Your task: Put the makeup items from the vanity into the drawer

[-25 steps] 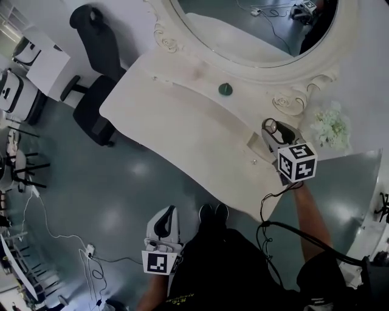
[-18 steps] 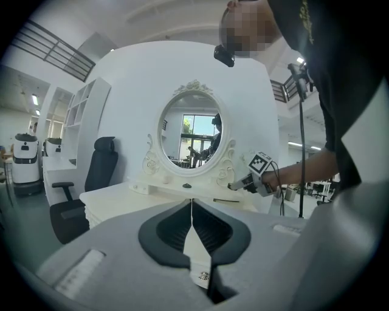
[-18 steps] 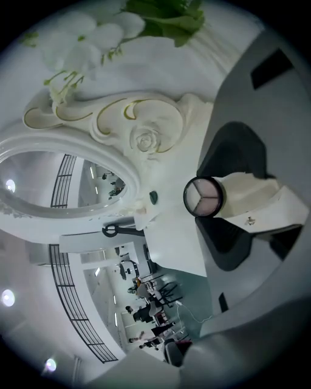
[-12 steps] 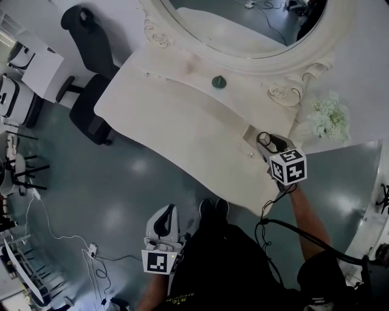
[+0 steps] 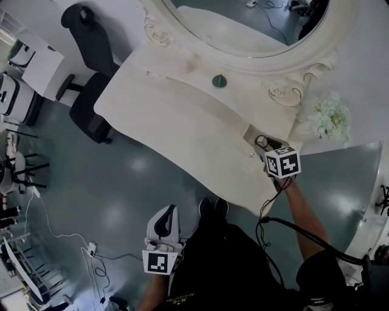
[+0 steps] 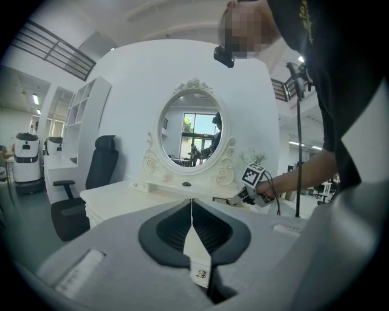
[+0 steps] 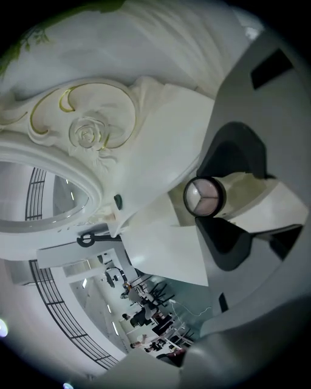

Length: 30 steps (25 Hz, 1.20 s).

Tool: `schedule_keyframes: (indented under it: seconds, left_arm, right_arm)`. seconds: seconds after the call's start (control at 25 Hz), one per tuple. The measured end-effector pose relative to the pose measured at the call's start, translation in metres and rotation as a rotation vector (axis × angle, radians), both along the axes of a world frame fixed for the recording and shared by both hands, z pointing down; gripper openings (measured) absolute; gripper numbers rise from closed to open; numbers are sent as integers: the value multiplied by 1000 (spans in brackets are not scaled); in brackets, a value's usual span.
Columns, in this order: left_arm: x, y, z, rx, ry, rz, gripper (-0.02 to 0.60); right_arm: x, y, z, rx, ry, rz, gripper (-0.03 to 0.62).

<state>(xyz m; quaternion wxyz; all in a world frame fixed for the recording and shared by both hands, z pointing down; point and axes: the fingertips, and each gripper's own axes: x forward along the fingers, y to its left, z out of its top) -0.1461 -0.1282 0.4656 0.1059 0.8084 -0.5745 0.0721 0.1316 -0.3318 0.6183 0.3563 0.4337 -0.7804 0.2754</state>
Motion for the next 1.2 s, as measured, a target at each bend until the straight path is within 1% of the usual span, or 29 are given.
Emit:
schedule_keyframes:
  seconds: [0.08,0.28,0.32,0.44,0.52,0.6,0.68,0.76,0.92,1.08,1.2]
  left_arm:
    - [1,-2,-4,16,10,0,23]
    - [-6,2,7,-25,-9,-13,21]
    - [-6,2,6,-20,-4,-13,23]
    - [-5,-4,-5,33,30,-4,23]
    - [-6,-4,-7,45,37,-4,23]
    - [-9,-3,-4,36,38,-8,23]
    - [-13,0,3,2,29,-15,22]
    - [-17,2,7,-13,28,-23,23]
    - [-22,0,7,-4,42,-25,23]
    - [-24,-1,7,5,64,-23,23]
    - [-24,1,8,5,80,-22,23]
  right_arm:
    - [1,-2,6,-26,-4,22,207]
    - [2,-9,12,-110,-55,104,207]
    - [1,-9,13,-137,-67,120,207]
    - [1,-10,21,-240,-107,183,207]
    - [2,-10,26,-305,-126,214,207]
    - [2,-8,30,-358,-126,225,209]
    - [2,-7,34,-418,-128,235,209]
    - [2,-5,38,-477,-131,248,209]
    - [2,-1,48,-576,-104,269,209]
    - [3,4,55,-682,-39,284,209]
    - [6,4,61,-700,17,324,209]
